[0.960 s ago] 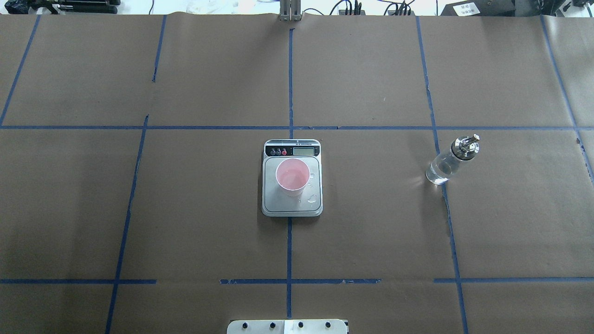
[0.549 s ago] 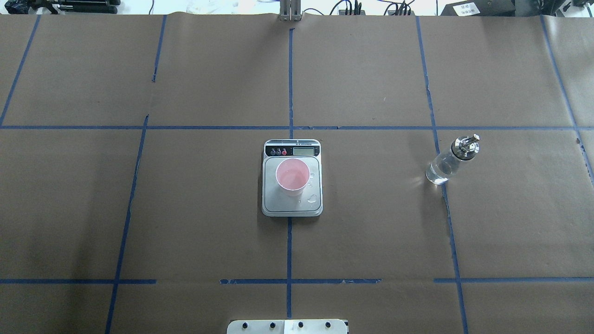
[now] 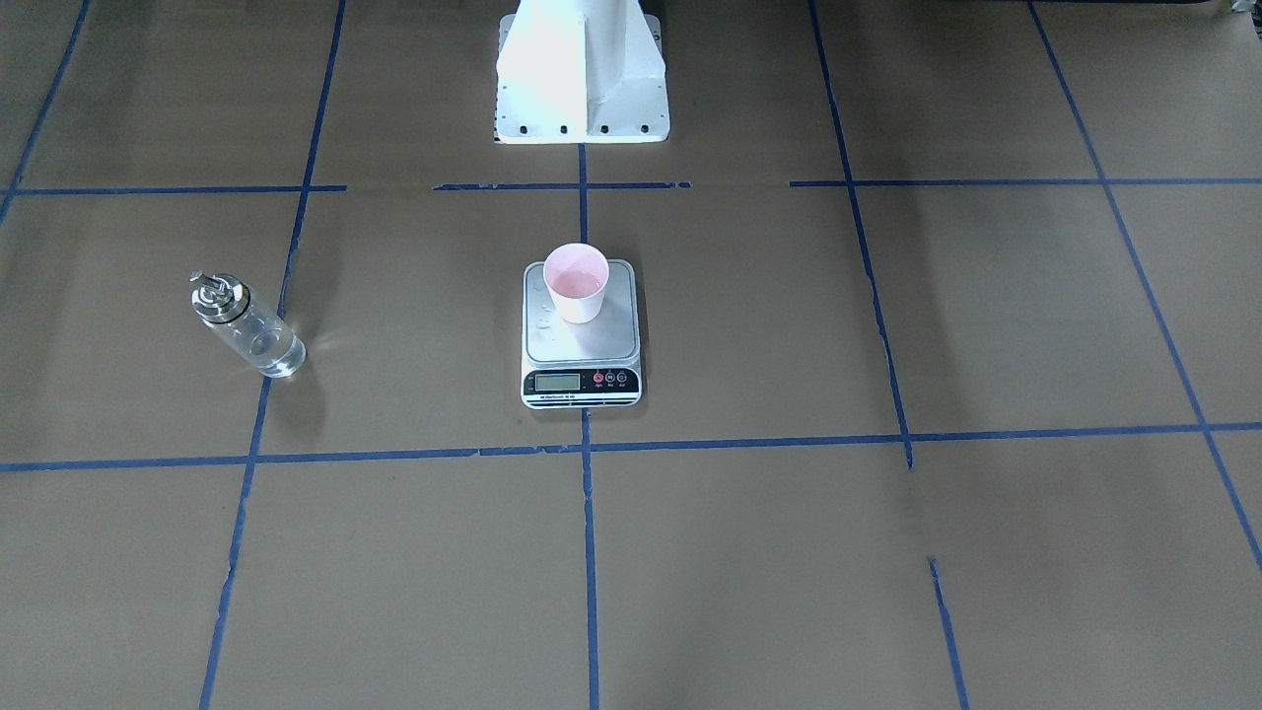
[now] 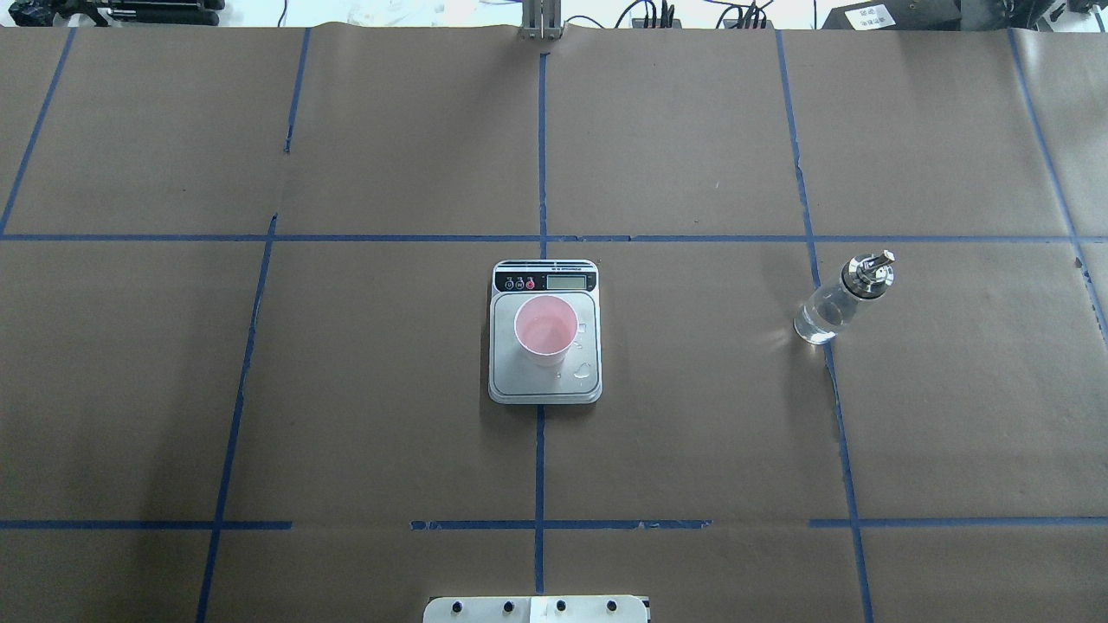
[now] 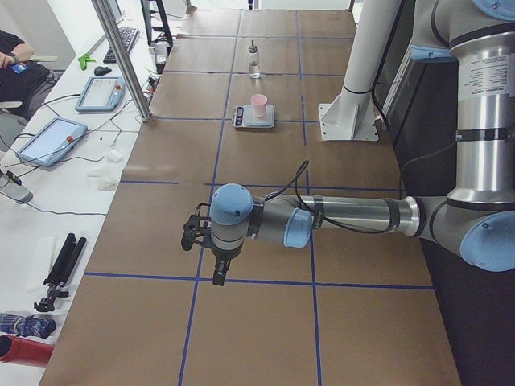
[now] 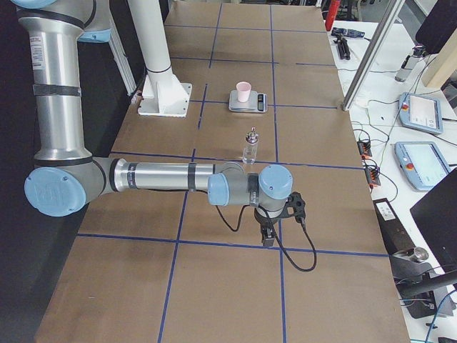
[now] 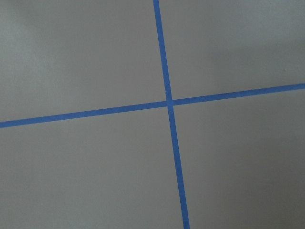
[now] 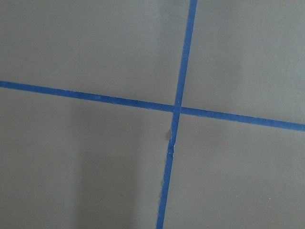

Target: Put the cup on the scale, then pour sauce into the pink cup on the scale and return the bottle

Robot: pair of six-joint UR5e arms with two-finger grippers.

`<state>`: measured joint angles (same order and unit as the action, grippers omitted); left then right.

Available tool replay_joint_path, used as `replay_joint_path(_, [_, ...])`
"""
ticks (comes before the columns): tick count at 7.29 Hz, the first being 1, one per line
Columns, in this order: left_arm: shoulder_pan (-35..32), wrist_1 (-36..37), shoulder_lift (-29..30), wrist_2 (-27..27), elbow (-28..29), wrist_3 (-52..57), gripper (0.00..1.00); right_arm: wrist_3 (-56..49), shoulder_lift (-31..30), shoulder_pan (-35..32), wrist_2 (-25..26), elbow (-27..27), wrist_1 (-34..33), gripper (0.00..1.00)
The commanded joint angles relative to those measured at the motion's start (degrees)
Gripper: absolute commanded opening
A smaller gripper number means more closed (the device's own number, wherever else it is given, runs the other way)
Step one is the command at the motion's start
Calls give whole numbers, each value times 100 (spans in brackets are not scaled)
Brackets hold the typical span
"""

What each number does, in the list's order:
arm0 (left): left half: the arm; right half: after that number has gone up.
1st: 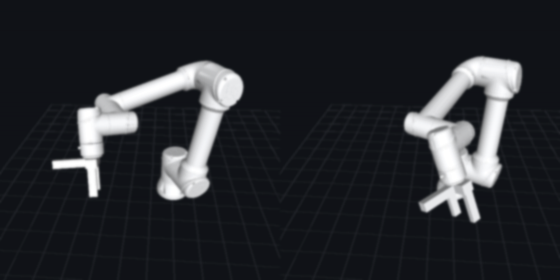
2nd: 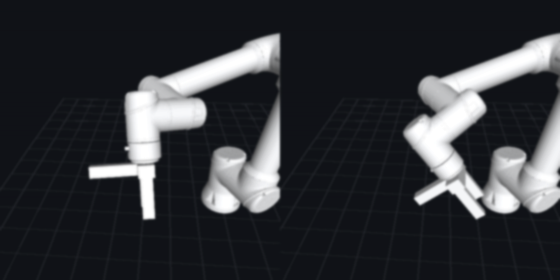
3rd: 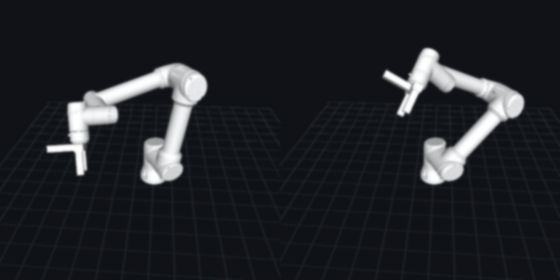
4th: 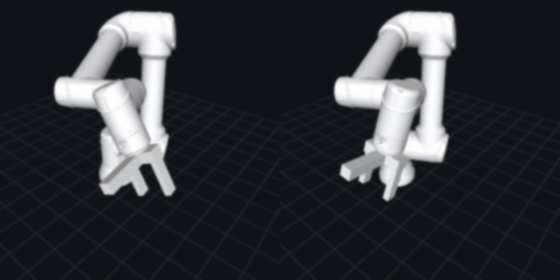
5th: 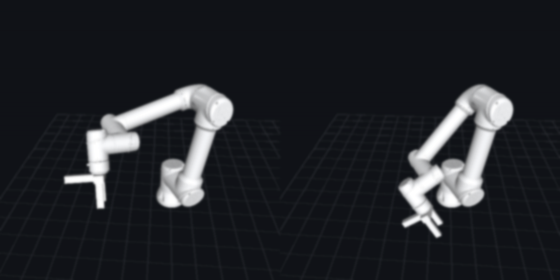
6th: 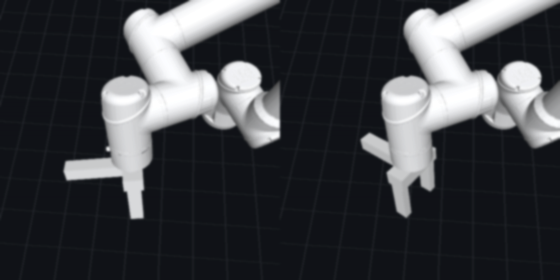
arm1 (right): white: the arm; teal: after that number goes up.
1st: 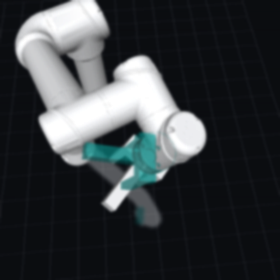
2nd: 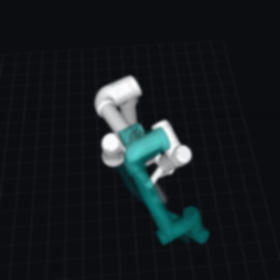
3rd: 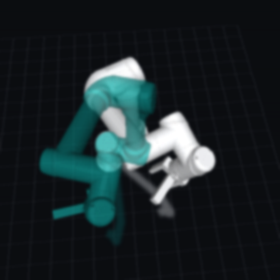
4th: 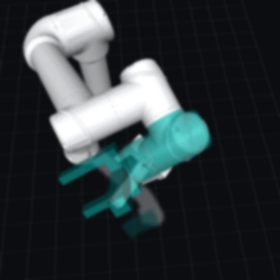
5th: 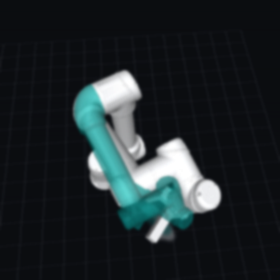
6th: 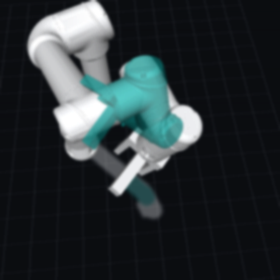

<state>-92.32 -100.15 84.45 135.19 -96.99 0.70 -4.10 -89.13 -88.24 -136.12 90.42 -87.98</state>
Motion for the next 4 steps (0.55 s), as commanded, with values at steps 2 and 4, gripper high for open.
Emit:
replay_joint_path(2, [-40, 4, 10, -2, -4, 0, 100, 6, 1, -9, -2, -7, 0, 100])
replay_joint_path(4, [-58, 4, 1, -2, -4, 0, 100, 15, -8, -9, 24, -7, -35, 100])
